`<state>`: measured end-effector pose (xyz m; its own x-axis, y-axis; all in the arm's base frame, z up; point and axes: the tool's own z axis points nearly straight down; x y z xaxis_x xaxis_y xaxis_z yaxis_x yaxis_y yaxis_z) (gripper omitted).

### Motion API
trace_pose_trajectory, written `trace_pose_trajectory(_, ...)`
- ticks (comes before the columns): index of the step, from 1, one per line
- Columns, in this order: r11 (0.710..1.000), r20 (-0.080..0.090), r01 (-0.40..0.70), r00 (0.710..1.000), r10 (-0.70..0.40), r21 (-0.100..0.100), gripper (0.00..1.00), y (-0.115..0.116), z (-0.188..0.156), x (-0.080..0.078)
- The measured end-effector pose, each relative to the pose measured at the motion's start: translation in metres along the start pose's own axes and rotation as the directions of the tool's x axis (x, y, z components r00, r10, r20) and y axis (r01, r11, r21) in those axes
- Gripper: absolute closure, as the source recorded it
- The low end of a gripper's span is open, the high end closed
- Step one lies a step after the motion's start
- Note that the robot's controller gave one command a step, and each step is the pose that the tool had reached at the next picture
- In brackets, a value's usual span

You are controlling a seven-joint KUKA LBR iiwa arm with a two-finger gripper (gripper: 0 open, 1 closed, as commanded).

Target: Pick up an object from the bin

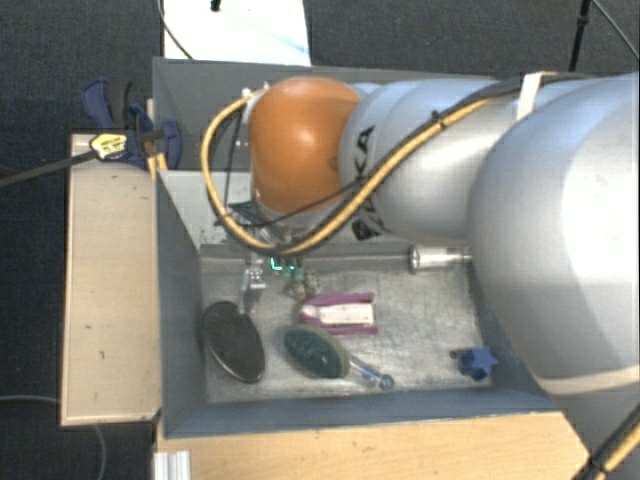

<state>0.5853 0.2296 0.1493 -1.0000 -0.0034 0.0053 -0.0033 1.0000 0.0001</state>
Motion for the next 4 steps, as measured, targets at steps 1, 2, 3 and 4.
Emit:
trace_pose_trajectory(1,0.929,0.0,-0.37,0.929,0.37,0.004,0.0,-0.046,0.071,0.062)
trace_pose_trajectory(2,0.928,0.004,-0.372,0.928,0.372,-0.002,1.0,-0.044,0.068,0.06)
trace_pose_trajectory(3,0.928,0.005,-0.374,0.928,0.374,-0.002,0.0,-0.044,0.068,0.06)
trace_pose_trajectory(4,0.892,0.007,-0.452,0.892,0.452,-0.008,0.0,-0.077,0.077,0.051)
